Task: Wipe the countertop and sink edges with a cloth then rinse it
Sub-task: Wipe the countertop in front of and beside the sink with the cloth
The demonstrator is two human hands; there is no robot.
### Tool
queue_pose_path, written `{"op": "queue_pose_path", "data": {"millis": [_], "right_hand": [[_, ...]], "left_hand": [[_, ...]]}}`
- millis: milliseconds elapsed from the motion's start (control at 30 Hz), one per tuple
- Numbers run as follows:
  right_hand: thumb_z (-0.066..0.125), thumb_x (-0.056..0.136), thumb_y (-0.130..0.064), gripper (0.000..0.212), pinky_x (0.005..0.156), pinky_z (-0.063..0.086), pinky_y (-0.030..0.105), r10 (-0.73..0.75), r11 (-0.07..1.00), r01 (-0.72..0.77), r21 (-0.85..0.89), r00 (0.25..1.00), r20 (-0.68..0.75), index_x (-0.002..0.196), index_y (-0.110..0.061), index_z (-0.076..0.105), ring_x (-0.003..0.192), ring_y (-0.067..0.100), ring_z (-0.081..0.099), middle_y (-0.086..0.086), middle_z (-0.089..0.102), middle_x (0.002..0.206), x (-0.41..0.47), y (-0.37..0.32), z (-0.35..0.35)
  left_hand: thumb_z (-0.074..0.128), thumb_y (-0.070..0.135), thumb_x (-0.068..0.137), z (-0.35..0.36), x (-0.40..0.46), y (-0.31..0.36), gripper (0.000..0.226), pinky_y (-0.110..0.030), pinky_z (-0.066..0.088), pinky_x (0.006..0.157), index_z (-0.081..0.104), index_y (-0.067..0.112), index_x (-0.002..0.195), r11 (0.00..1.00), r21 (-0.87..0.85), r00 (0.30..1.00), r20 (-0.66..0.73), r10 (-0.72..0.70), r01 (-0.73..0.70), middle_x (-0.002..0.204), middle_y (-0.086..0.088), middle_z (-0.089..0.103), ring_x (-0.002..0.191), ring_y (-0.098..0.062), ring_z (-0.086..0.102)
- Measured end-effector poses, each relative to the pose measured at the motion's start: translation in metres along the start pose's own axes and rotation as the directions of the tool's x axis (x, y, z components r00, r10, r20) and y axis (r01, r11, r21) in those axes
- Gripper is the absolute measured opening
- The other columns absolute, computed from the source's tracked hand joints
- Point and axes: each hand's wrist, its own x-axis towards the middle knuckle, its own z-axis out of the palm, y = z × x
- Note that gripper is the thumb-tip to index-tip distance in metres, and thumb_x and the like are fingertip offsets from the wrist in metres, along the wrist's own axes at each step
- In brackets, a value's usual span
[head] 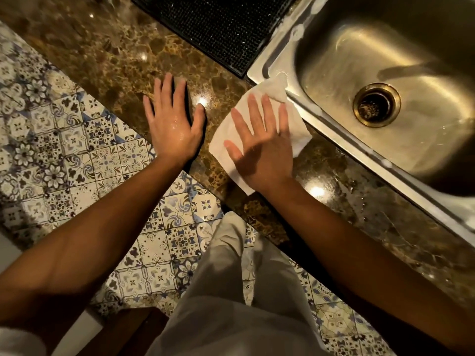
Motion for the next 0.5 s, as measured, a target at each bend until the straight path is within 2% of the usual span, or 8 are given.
{"op": "queue_pose_path", "data": {"millis": [133, 200, 400, 500], "right_hand": [[0.031, 0.106, -0.057, 0.066, 0.126, 0.009, 0.060, -0.037, 0.999, 0.037, -0.013, 0.998, 0.041, 0.161, -0.022, 0.033, 0.158, 0.038, 0.014, 0.016, 0.021, 0.170, -0.036, 0.013, -0.005], [0.032, 0.107, -0.055, 0.064, 0.126, 0.009, 0.061, -0.022, 1.000, 0.023, -0.013, 0.999, 0.035, 0.160, -0.021, 0.035, 0.158, 0.038, 0.015, 0.016, 0.024, 0.169, -0.064, 0.020, -0.008], [0.043, 0.106, -0.052, 0.062, 0.124, 0.016, 0.064, 0.022, 0.999, -0.023, 0.037, 1.000, 0.020, 0.159, -0.020, 0.038, 0.159, 0.036, 0.013, 0.015, 0.021, 0.170, -0.142, 0.040, -0.014], [0.049, 0.103, -0.050, 0.063, 0.124, 0.018, 0.063, -0.006, 0.998, 0.005, 0.061, 1.000, 0.009, 0.157, -0.018, 0.043, 0.158, 0.037, 0.017, 0.015, 0.024, 0.169, -0.173, 0.053, -0.017]], "left_hand": [[0.038, 0.052, 0.104, 0.001, 0.001, -0.001, 0.065, -0.052, 0.003, 0.130, 0.033, 0.021, 0.161, 1.000, -0.008, 1.000, -0.002, -0.006, 0.006, 0.172, -0.004, 0.021, 0.161, -0.024, 0.010], [0.037, 0.053, 0.104, 0.002, 0.001, 0.000, 0.066, -0.052, 0.002, 0.130, 0.033, 0.021, 0.161, 1.000, -0.008, 1.000, -0.001, -0.007, 0.007, 0.172, -0.004, 0.021, 0.161, -0.024, 0.010], [0.037, 0.052, 0.104, 0.002, 0.001, -0.001, 0.065, -0.053, 0.003, 0.130, 0.033, 0.020, 0.160, 1.000, -0.008, 1.000, 0.000, -0.003, 0.003, 0.172, -0.006, 0.021, 0.161, -0.026, 0.011], [0.037, 0.052, 0.104, 0.003, 0.002, -0.002, 0.065, -0.053, 0.003, 0.130, 0.033, 0.020, 0.160, 1.000, -0.005, 1.000, -0.004, -0.001, 0.001, 0.172, -0.006, 0.021, 0.161, -0.026, 0.010]]}}
